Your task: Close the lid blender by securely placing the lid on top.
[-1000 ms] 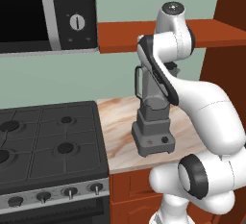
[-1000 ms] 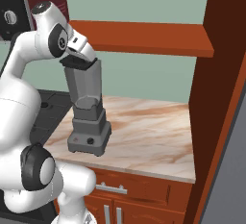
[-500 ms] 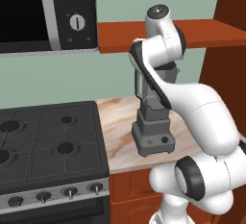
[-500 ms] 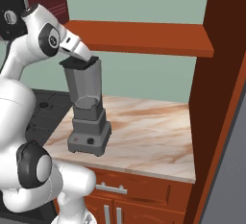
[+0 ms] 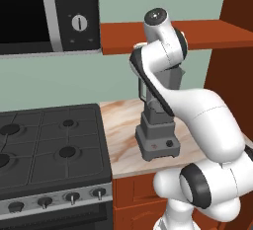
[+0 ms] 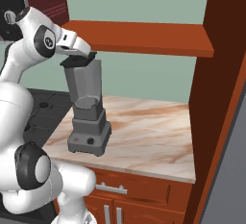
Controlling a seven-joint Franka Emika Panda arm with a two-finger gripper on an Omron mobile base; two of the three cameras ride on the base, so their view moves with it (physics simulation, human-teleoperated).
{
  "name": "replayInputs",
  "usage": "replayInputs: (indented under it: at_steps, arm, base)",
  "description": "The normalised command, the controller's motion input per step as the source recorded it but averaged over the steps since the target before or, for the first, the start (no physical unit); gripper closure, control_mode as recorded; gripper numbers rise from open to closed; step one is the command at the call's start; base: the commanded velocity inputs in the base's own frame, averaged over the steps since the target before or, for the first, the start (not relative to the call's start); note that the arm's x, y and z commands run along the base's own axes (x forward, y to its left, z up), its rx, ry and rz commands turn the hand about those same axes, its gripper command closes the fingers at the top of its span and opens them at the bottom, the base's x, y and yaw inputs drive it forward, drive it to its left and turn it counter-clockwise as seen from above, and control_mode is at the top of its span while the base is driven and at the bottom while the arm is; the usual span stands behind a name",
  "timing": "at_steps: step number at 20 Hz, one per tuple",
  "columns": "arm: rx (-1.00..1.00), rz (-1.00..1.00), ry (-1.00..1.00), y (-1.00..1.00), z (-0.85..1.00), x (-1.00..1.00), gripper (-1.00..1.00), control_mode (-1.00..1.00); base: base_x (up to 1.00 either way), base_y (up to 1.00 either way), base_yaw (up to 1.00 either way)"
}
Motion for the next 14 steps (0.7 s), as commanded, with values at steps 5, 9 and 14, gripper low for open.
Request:
replayInputs:
  at_steps: [5, 9, 14]
  arm:
    - [0.02, 0.09, 0.00, -0.09, -0.21, 0.00, 1.00, -1.00]
    - [0.07, 0.03, 0.00, -0.01, -0.22, 0.00, 1.00, -1.00]
    - [0.05, 0.00, 0.05, -0.02, -0.21, -0.02, 1.00, -1.00]
  base:
    - [0.00, 0.00, 0.00]
    - [0.00, 0.00, 0.00]
    - [0.00, 0.00, 0.00]
